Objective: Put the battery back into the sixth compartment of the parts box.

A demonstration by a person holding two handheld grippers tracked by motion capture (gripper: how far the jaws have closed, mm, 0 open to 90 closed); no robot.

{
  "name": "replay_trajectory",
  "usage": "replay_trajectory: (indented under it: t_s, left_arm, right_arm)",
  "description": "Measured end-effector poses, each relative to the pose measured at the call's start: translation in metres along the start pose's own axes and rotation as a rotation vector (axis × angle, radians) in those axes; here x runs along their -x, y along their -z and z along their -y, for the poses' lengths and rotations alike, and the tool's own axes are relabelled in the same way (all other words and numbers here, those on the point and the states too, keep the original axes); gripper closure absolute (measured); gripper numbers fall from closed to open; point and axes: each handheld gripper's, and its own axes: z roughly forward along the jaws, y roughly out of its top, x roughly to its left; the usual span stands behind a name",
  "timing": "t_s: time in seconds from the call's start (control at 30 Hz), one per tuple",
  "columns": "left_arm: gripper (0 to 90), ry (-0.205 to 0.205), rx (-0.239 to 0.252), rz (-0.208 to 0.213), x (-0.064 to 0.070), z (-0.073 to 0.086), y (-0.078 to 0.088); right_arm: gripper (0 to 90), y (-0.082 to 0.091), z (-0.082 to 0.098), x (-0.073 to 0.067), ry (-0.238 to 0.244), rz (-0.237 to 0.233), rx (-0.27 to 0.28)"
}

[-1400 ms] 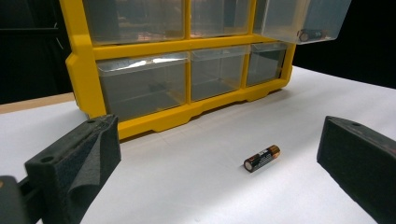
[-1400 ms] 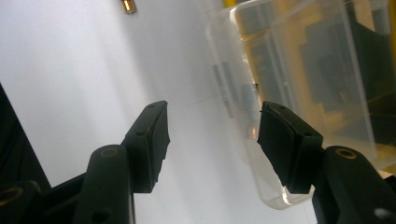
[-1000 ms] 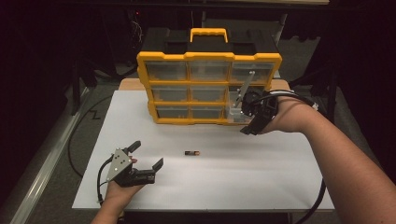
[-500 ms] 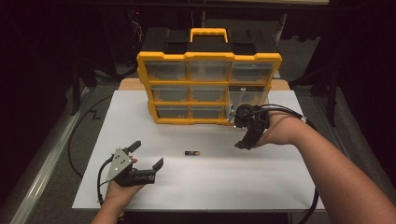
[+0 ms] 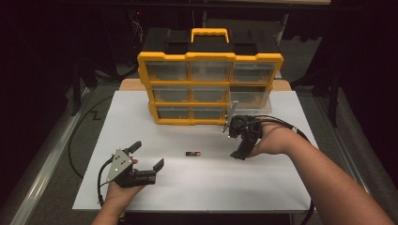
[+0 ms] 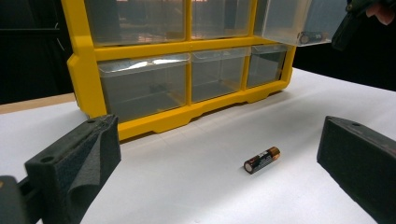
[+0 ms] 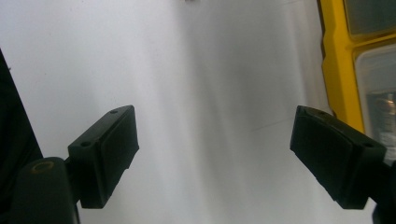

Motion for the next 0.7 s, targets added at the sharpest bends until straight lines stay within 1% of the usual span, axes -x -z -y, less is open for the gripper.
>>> replay_trajectory:
  t_s: [0.03, 0.07, 0.17, 0.27, 0.3, 0.37, 0.4, 0.43, 0.47, 0.5, 0.57, 0.6, 0.67, 0.7]
  left_arm:
    - [0.7, 0.000, 0.000, 0.000, 0.000, 0.000, 0.000]
    - [0.7, -0.001, -0.001, 0.000, 0.000, 0.000, 0.000]
    - [0.7, 0.001, 0.000, 0.002, 0.000, 0.000, 0.000]
    - [0.7, 0.001, 0.002, 0.001, 0.000, 0.000, 0.000]
    - [0.7, -0.001, 0.001, 0.001, 0.000, 0.000, 0.000]
    - [0.7, -0.002, 0.000, 0.002, 0.000, 0.000, 0.000]
    - [0.7, -0.002, 0.000, 0.002, 0.000, 0.000, 0.000]
    - [0.7, -0.002, 0.000, 0.002, 0.000, 0.000, 0.000]
    - [0.7, -0.002, -0.001, 0.002, 0.000, 0.000, 0.000]
    - [0.7, -0.002, -0.001, 0.002, 0.000, 0.000, 0.000]
    - [0.7, -0.003, 0.000, 0.002, 0.000, 0.000, 0.000]
    - [0.7, -0.003, 0.000, 0.003, 0.000, 0.000, 0.000]
    - [0.7, -0.002, 0.001, 0.002, 0.000, 0.000, 0.000]
    - [0.7, -0.002, 0.002, 0.002, 0.000, 0.000, 0.000]
  right_arm:
    - [16.1, -0.003, 0.001, -0.001, 0.000, 0.005, 0.013]
    - [15.3, -0.005, 0.001, -0.001, 0.006, 0.006, 0.011]
    - [12.2, -0.012, 0.003, -0.004, -0.010, 0.006, 0.015]
    - [9.8, -0.017, 0.004, -0.005, -0.011, 0.016, 0.007]
    - [9.8, -0.020, 0.005, -0.006, -0.013, 0.008, 0.008]
    - [8.9, -0.024, 0.007, -0.006, -0.009, 0.011, 0.009]
    - [8.2, -0.027, 0.007, -0.006, 0.003, 0.007, 0.010]
    - [6.9, -0.030, 0.008, -0.007, 0.004, 0.014, 0.007]
    - [6.6, -0.032, 0.008, -0.009, -0.006, 0.016, -0.008]
    - [6.6, -0.036, 0.009, -0.009, -0.014, 0.006, 0.004]
    - [5.7, -0.040, 0.010, -0.011, -0.005, 0.004, -0.009]
    - [5.5, -0.044, 0.011, -0.012, -0.008, 0.004, -0.018]
    - [5.4, -0.049, 0.012, -0.013, -0.010, -0.001, -0.007]
    - [5.3, -0.052, 0.013, -0.014, -0.014, -0.003, -0.011]
